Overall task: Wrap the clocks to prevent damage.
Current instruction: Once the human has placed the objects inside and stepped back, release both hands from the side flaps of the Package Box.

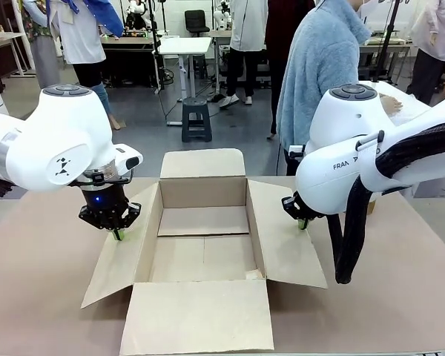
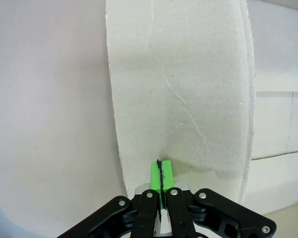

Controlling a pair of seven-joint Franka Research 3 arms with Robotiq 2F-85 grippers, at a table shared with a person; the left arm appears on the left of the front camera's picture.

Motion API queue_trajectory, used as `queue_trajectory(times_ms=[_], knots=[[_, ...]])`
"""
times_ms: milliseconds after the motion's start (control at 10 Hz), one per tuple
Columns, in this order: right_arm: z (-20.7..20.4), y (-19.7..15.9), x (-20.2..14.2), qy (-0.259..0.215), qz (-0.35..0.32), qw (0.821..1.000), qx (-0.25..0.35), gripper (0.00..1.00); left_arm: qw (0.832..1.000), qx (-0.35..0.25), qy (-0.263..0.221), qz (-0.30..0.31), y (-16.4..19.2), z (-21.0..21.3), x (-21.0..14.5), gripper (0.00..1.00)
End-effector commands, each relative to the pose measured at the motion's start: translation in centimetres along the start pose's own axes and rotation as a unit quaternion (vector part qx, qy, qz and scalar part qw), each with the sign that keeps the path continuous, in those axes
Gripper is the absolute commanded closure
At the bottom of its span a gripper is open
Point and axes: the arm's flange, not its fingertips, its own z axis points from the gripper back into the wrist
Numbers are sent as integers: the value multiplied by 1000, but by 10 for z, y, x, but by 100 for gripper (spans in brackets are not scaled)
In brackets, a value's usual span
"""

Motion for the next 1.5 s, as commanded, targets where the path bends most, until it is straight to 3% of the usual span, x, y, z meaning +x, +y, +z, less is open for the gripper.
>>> queue_trajectory(times_ms=[0, 1400], knots=[[2, 0, -1, 2, 2, 1000, -4, 99, 1000, 10, -2, 3, 1, 1, -1, 100], [2, 0, -1, 2, 2, 1000, -4, 99, 1000, 10, -2, 3, 1, 1, -1, 100]])
